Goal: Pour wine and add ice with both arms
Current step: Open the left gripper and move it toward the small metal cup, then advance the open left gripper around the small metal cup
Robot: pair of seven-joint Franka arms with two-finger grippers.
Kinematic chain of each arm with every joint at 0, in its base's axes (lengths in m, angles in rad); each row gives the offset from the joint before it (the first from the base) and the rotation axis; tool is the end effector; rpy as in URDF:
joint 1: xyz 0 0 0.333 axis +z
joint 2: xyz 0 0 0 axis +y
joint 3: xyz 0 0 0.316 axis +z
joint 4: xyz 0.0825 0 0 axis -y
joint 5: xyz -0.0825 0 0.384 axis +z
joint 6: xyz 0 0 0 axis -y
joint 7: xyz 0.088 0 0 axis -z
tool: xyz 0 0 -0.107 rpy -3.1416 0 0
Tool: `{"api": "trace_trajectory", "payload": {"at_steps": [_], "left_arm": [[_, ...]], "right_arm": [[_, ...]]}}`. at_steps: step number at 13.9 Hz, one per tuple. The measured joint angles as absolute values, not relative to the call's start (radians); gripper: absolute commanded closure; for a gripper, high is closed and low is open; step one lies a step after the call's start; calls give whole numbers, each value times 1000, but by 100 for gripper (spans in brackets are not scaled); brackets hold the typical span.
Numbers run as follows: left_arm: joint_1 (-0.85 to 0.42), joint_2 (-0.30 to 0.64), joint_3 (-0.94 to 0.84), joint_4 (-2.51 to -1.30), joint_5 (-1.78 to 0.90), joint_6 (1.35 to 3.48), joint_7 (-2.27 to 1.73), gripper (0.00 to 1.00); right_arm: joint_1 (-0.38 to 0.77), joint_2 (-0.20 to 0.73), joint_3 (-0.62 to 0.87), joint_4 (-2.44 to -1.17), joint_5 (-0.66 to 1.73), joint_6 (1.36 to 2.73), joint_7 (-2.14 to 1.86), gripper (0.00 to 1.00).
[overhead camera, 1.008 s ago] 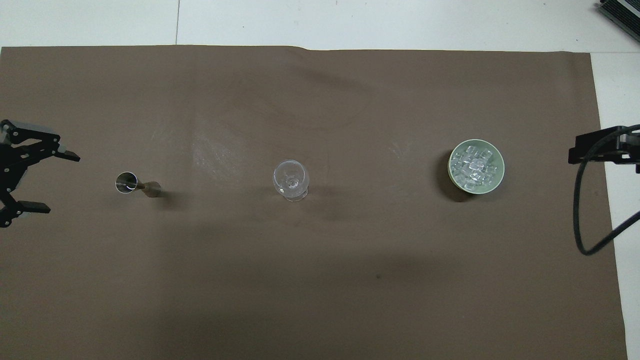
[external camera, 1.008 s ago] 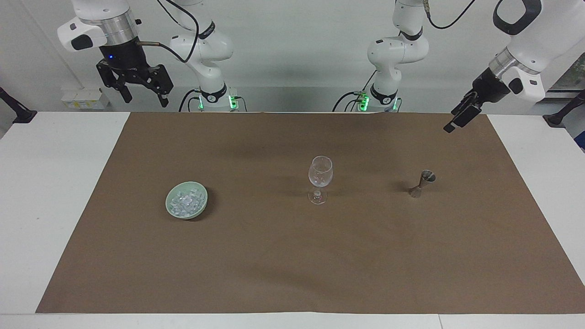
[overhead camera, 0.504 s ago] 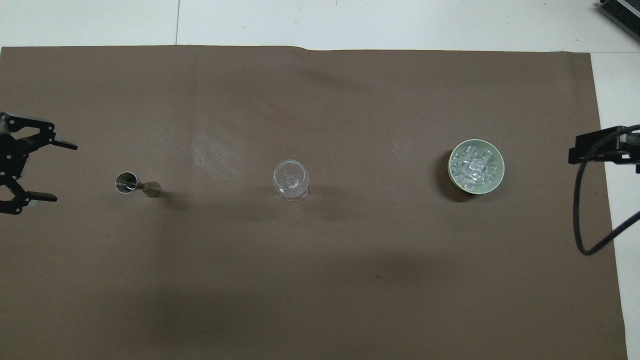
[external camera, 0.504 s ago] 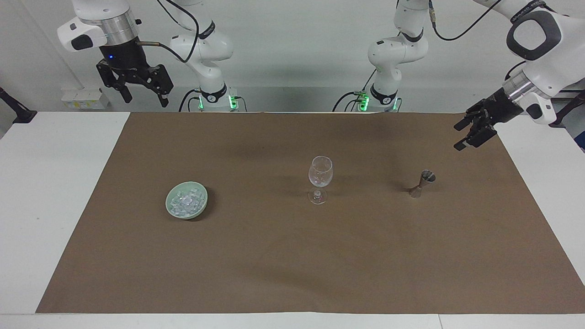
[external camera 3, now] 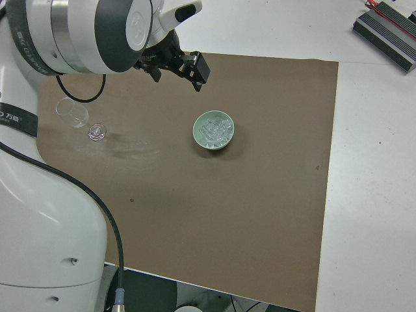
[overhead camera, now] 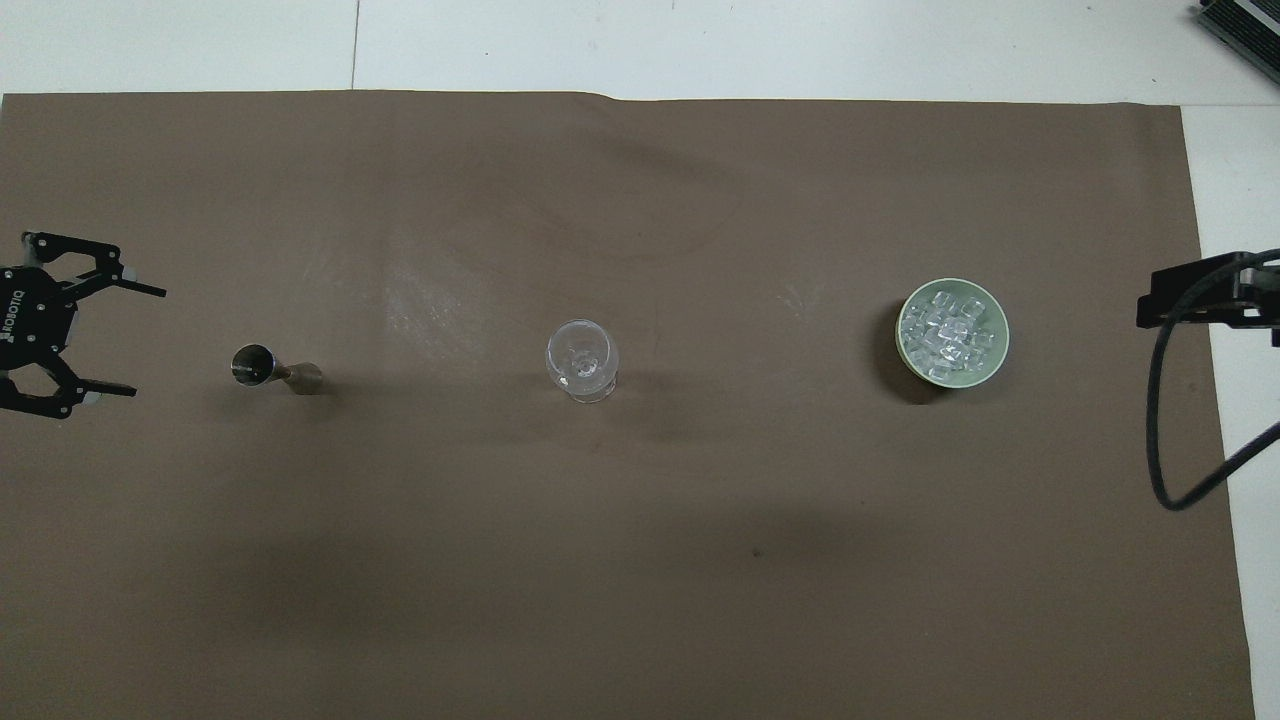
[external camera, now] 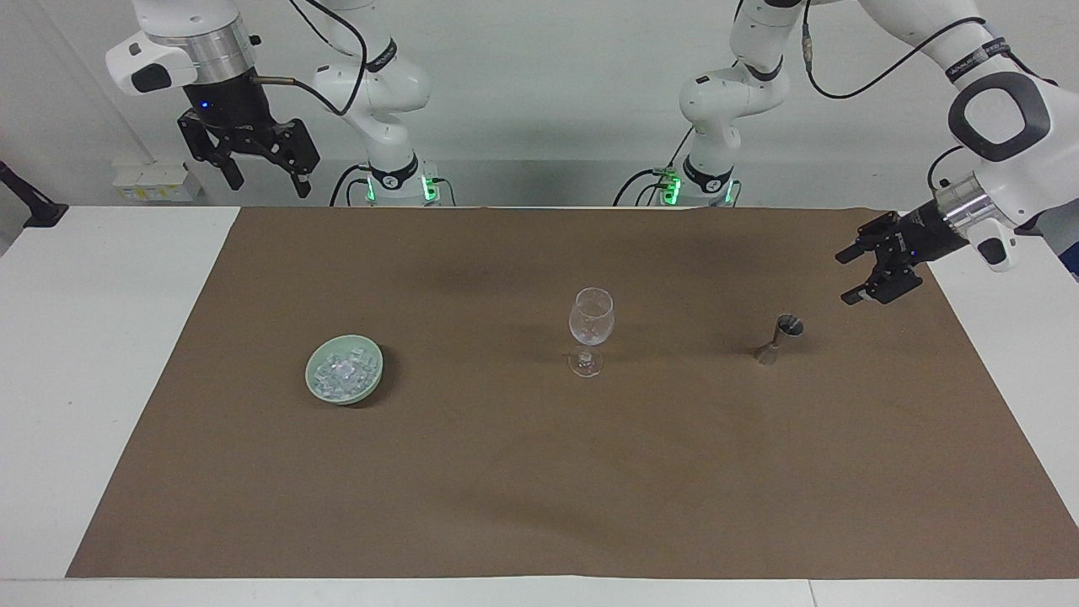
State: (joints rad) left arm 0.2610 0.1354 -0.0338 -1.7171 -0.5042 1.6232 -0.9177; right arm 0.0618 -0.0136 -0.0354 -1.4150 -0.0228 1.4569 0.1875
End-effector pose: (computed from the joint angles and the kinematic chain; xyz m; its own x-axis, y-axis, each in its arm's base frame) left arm 0.5771 0.0837 0.4958 0.3118 0.7993 -0.5137 0.9470 -0.3058 0.0989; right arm 0.5365 0.0113 0.6942 0.9849 -0.1630 0.0586 -0.1639 -0.9864 0.0113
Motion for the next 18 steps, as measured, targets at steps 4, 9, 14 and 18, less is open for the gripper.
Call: {"api": "trace_trajectory", "payload": {"at_steps": [4, 9, 14, 18], "left_arm": [[292, 211, -33, -1717, -563, 1634, -922, 0], [348, 299, -19, -1718, -653, 1634, -923, 0], [383, 351, -3, -1725, -756, 1603, -931, 0], [412, 421, -1, -1727, -836, 1576, -931, 0]], "right_arm": [[62, -14, -35, -1415, -23, 1457, 188, 0], [62, -14, -35, -1415, -23, 1457, 188, 0], [62, -14, -35, -1415, -23, 1457, 188, 0], [62, -14, -35, -1415, -23, 1457, 188, 0]]}}
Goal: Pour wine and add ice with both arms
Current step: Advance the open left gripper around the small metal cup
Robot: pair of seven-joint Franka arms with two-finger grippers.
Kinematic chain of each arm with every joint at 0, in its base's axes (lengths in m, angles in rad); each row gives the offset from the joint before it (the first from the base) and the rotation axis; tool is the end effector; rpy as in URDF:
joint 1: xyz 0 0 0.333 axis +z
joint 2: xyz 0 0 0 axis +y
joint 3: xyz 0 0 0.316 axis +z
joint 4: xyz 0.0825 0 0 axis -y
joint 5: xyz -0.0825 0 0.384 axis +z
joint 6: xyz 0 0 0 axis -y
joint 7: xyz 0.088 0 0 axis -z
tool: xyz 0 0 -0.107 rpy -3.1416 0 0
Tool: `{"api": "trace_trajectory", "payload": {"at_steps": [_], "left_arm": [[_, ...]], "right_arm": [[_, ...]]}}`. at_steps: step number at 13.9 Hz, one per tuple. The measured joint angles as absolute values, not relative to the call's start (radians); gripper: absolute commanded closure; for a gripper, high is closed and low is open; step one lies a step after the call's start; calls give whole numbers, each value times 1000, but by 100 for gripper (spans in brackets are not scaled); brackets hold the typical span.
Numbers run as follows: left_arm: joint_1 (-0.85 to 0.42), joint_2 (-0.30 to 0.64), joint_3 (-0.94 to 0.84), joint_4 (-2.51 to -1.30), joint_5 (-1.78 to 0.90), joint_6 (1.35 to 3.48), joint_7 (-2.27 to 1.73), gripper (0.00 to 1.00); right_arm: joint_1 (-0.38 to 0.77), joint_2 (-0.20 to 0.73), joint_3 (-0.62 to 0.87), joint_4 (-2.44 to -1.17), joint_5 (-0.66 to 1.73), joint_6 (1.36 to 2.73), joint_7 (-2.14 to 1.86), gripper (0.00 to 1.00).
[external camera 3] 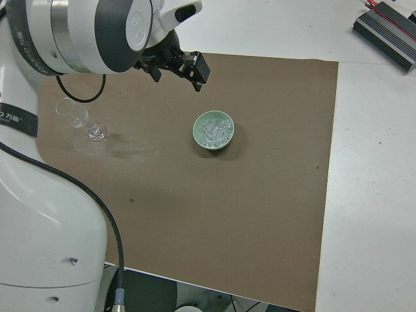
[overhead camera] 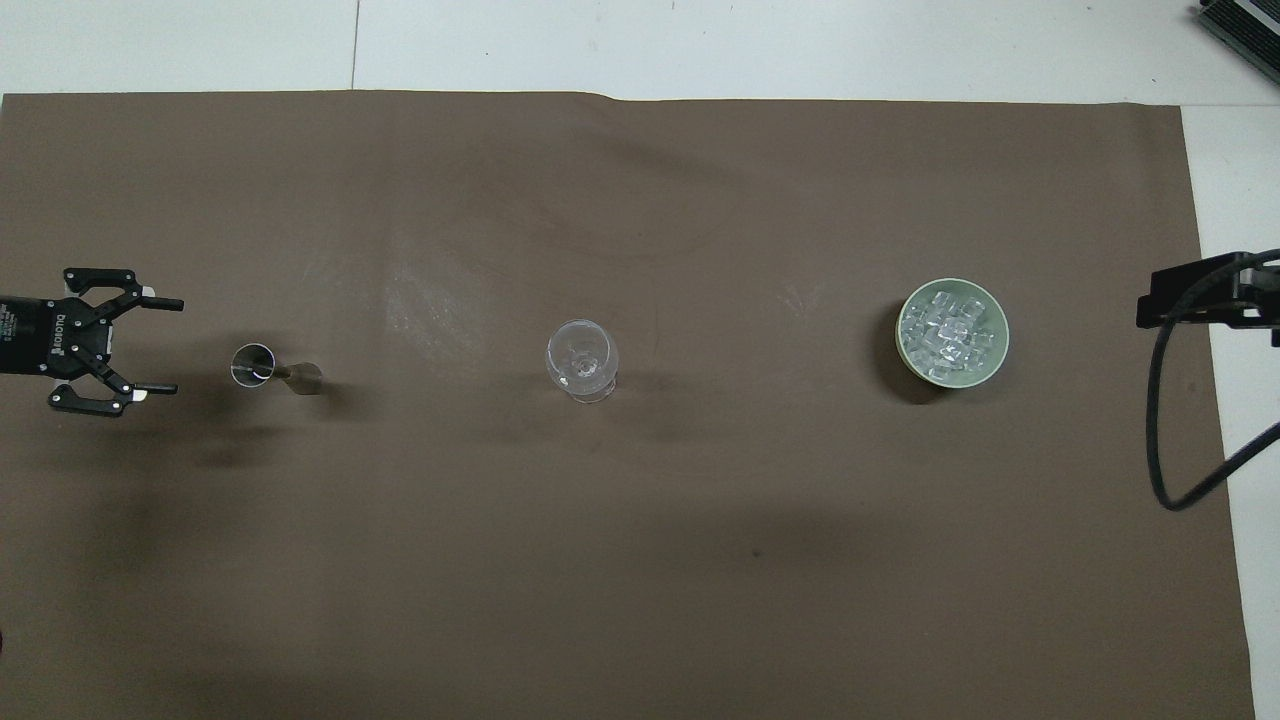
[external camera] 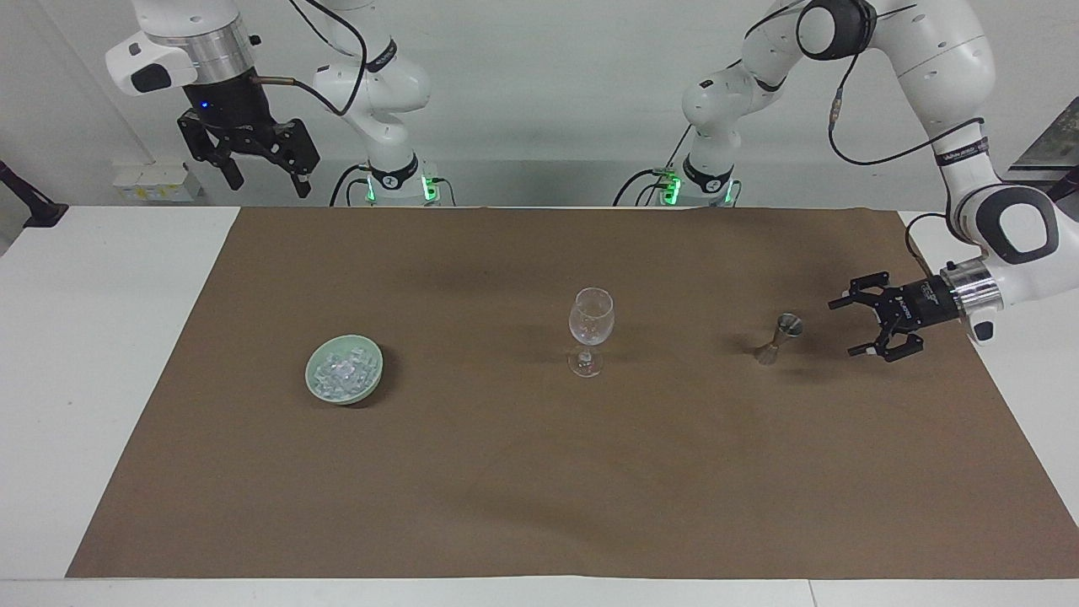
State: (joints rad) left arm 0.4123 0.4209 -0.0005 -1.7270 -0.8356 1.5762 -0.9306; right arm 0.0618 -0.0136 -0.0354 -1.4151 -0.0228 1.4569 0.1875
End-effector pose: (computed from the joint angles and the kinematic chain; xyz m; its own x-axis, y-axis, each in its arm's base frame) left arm 0.5874 0.1704 0.3392 -0.0538 0.5659 -0.8227 0.9980 0.0022 -0.0637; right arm 0.5365 0.0113 0.6942 0.9849 -0.1630 0.0585 -0.1639 -0.9864 0.0113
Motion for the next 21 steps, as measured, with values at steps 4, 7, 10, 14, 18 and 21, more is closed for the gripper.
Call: {"api": "trace_trajectory", "payload": {"at_steps": [4, 7, 10, 14, 18, 21], "left_arm": [[415, 445, 0, -1757, -877, 1574, -931, 0], [415, 456, 0, -1769, -882, 1574, -930, 0], [415, 457, 0, -1769, -882, 1564, -930, 0], [415, 457, -1, -1769, -887, 1556, -927, 0], [415, 457, 0, -1769, -895, 1556, -924, 0], [415, 457, -1, -1766, -895, 1545, -923, 0]], "right_arm": [[62, -14, -35, -1415, -23, 1457, 188, 0], [62, -14, -35, -1415, -23, 1457, 188, 0], [62, -14, -35, -1415, -23, 1457, 188, 0], [62, -14, -35, -1415, -23, 1457, 188, 0], [62, -14, -35, -1415, -23, 1457, 188, 0], [62, -14, -35, -1415, -23, 1457, 188, 0]]}}
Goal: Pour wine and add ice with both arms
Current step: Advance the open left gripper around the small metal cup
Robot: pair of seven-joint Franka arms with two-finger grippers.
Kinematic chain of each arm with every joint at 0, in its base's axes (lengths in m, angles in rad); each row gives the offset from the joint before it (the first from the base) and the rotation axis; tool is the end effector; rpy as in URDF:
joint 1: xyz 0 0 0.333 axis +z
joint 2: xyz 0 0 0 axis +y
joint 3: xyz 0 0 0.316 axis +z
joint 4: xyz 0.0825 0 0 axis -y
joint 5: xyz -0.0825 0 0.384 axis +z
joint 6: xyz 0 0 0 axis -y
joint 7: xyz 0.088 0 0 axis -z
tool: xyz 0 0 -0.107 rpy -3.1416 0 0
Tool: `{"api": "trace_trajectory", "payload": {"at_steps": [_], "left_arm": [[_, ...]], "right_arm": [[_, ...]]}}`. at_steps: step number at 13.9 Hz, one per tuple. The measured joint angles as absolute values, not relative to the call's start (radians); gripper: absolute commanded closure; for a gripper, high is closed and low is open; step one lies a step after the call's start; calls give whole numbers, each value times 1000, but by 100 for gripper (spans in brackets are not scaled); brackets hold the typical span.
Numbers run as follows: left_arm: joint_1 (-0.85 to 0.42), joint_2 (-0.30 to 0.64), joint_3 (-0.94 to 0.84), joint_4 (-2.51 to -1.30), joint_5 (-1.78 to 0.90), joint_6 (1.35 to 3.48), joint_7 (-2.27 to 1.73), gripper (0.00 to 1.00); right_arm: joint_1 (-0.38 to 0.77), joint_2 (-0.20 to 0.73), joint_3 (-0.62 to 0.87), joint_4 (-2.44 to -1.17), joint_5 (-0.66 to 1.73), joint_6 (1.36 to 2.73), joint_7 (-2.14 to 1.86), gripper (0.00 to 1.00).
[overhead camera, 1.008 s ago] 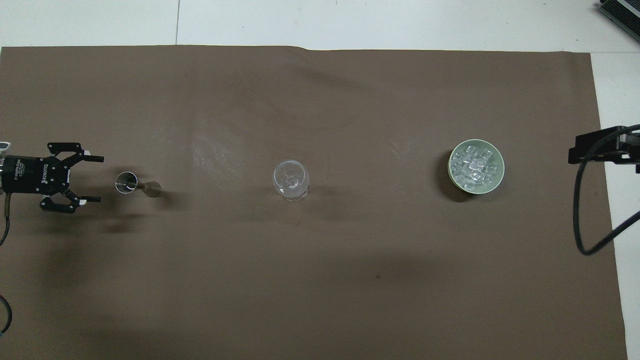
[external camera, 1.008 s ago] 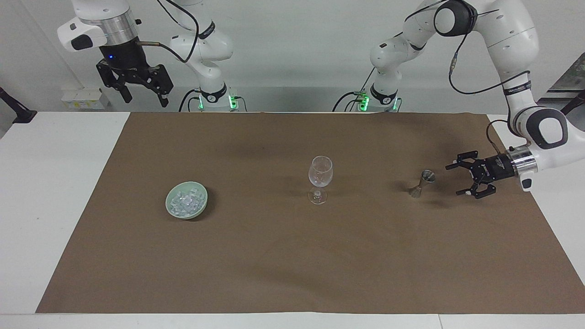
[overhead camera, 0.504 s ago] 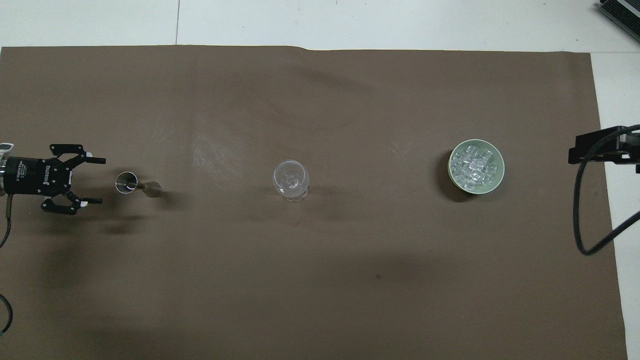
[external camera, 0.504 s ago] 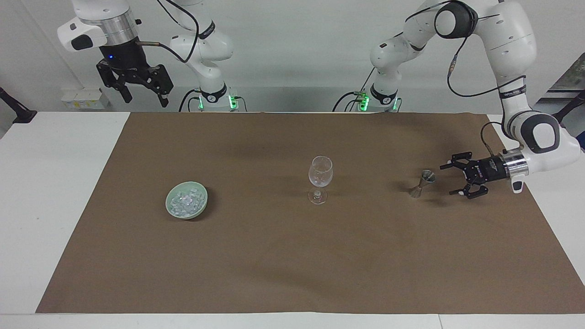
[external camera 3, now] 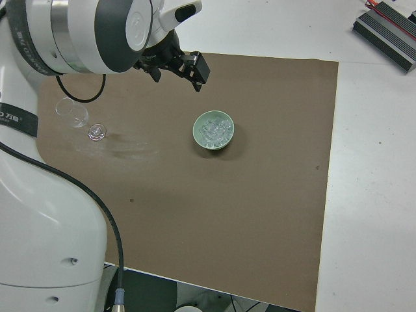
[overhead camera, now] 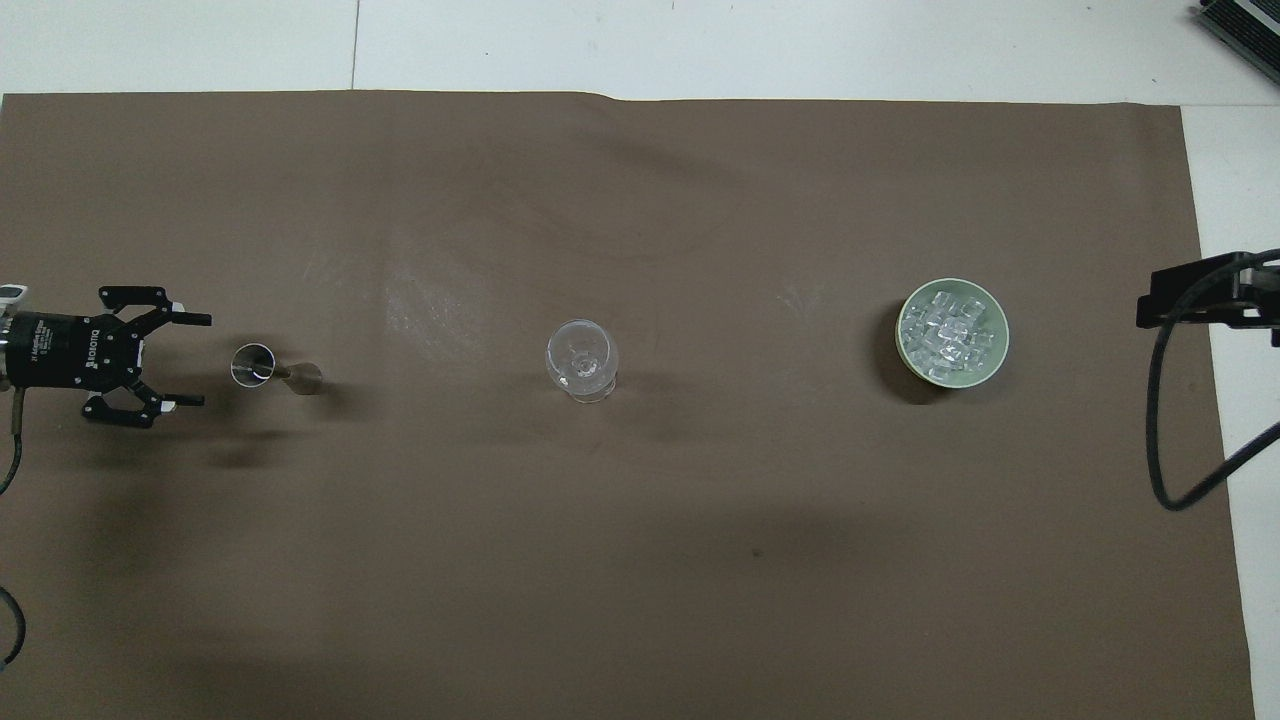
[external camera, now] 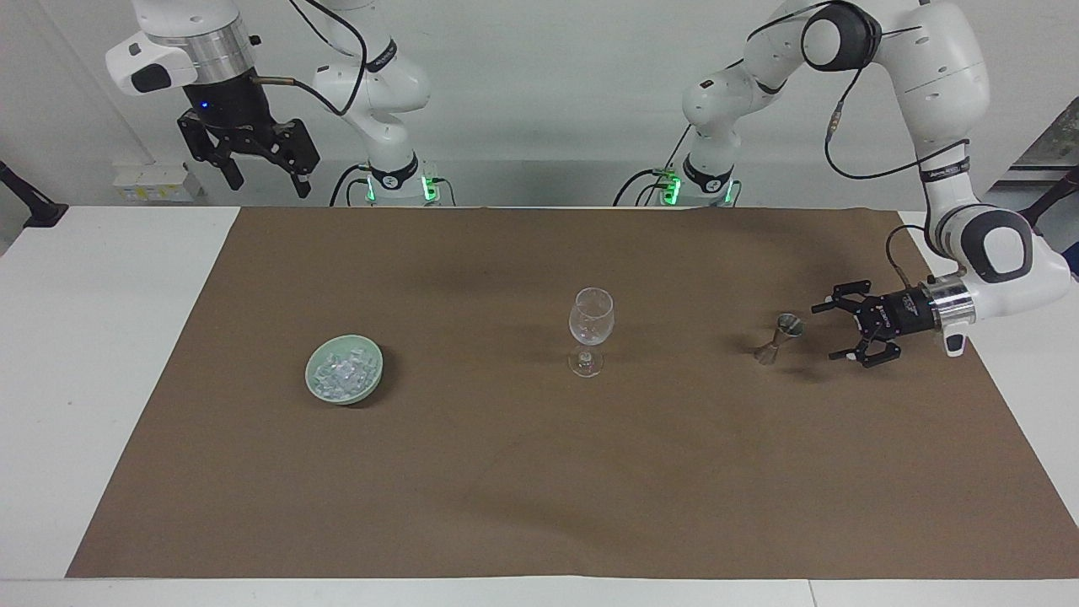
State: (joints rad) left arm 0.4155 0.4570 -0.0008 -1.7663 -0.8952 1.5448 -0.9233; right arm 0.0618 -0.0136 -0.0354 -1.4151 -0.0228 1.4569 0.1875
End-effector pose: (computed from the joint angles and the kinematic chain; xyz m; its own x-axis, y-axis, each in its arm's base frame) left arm 0.5788 0.1617 0.3066 -0.1088 0.4834 -0.8686 0.9927 0.0072 -0.1203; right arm 0.5365 0.0113 0.6942 0.9849 -0.1630 0.0585 -0.1639 -0.9864 0.0113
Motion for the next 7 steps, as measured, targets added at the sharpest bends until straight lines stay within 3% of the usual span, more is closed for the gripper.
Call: {"api": "trace_trajectory", "payload": {"at_steps": [7], "left_arm": [[415, 459, -4, -1803, -895, 1543, -866, 0]], "right_arm": [[62, -14, -35, -1415, -23, 1457, 188, 0]]}}
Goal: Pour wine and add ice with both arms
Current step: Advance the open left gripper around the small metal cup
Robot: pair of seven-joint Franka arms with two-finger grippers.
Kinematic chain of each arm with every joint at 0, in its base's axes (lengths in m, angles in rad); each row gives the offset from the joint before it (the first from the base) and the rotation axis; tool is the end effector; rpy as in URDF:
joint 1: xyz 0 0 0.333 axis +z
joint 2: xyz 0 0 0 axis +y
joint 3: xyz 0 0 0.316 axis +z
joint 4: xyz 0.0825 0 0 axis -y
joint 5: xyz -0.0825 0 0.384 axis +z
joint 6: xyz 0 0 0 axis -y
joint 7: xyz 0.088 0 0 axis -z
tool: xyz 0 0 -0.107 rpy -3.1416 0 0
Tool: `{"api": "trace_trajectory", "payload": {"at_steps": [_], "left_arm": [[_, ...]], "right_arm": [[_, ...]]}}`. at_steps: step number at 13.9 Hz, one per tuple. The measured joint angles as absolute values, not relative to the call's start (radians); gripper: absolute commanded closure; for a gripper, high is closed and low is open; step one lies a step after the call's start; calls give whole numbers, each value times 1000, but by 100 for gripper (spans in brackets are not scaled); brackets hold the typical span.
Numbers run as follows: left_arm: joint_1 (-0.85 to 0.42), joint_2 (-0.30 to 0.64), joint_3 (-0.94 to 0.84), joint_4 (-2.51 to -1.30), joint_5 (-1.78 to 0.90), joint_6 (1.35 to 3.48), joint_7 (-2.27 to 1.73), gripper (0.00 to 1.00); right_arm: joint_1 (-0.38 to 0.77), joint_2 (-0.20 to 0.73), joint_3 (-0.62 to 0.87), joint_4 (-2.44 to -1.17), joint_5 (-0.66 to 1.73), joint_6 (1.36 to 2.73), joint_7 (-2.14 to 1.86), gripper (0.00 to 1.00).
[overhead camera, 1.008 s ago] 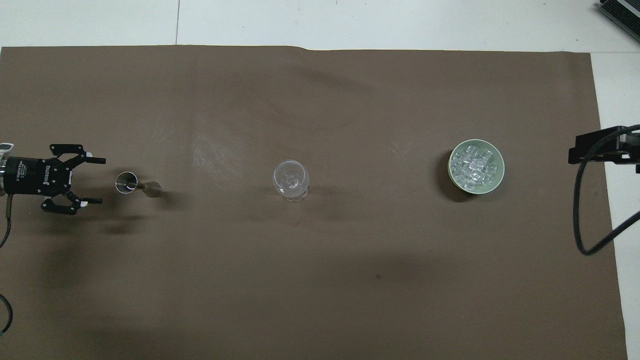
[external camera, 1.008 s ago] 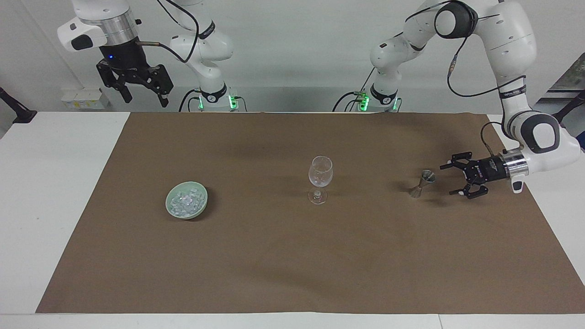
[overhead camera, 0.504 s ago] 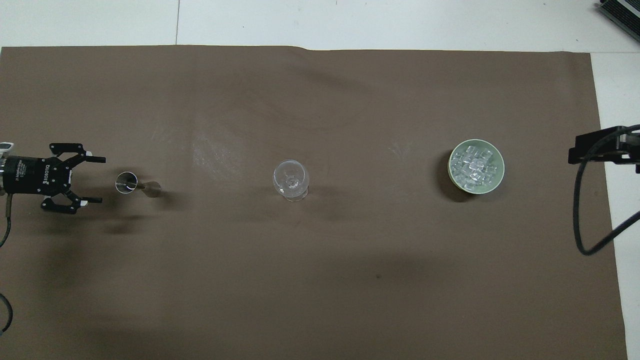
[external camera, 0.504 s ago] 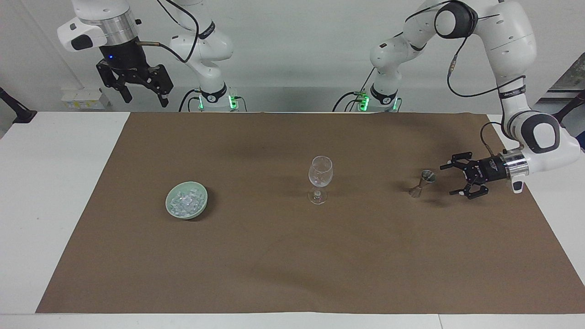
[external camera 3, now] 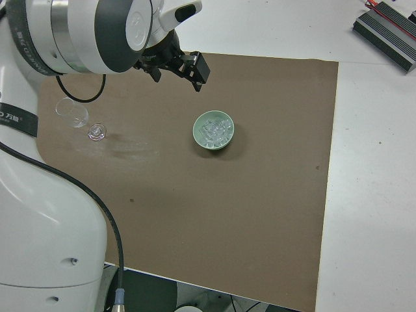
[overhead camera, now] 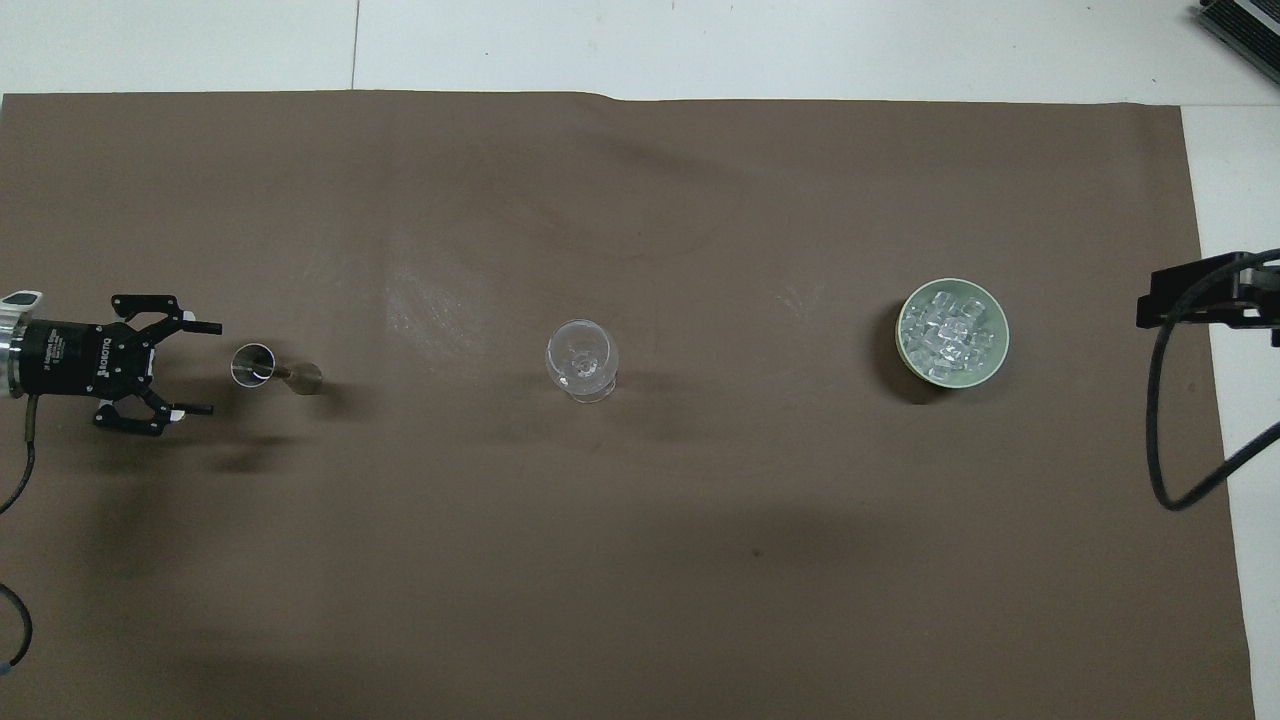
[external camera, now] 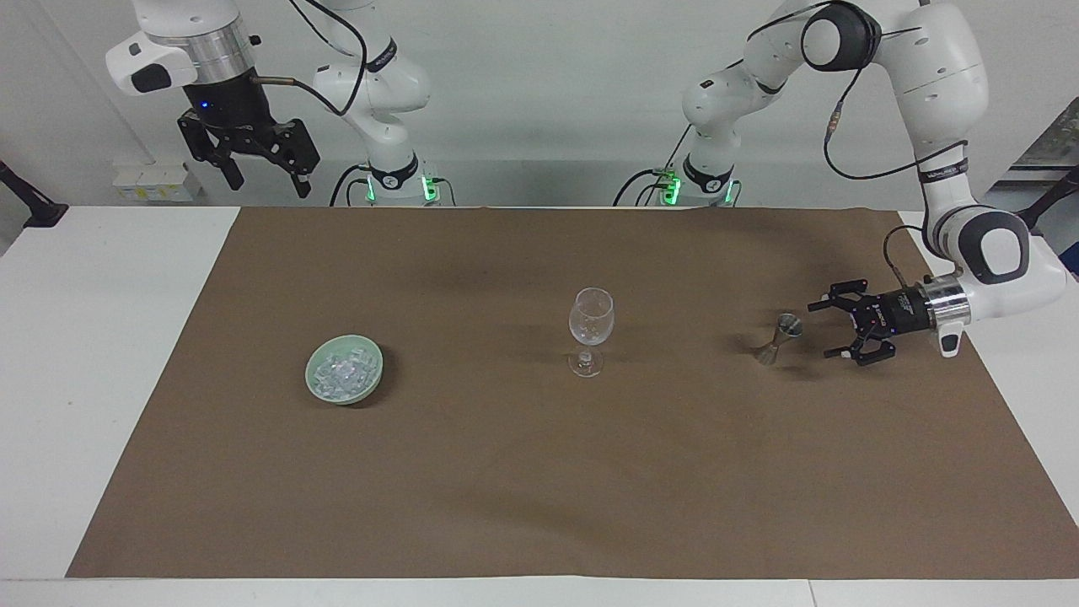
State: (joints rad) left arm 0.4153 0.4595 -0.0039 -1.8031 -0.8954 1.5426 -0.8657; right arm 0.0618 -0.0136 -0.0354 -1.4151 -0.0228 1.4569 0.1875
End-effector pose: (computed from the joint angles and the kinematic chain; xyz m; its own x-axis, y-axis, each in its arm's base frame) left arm 0.5696 0.1555 0.2915 -0.0812 0.4669 -0.8806 0.9940 -0.0265 -0.1057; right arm 0.5365 0.0113 0.6942 0.9849 -0.1630 0.0585 -0.1639 -0.9864 0.0113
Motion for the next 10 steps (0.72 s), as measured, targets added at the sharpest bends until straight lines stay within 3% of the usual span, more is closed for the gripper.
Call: {"api": "trace_trajectory", "payload": {"at_steps": [10], "left_arm": [[371, 456, -19, -1924, -1013, 1655, -803, 0]], "right_arm": [[62, -14, -35, -1415, -23, 1457, 188, 0]]}}
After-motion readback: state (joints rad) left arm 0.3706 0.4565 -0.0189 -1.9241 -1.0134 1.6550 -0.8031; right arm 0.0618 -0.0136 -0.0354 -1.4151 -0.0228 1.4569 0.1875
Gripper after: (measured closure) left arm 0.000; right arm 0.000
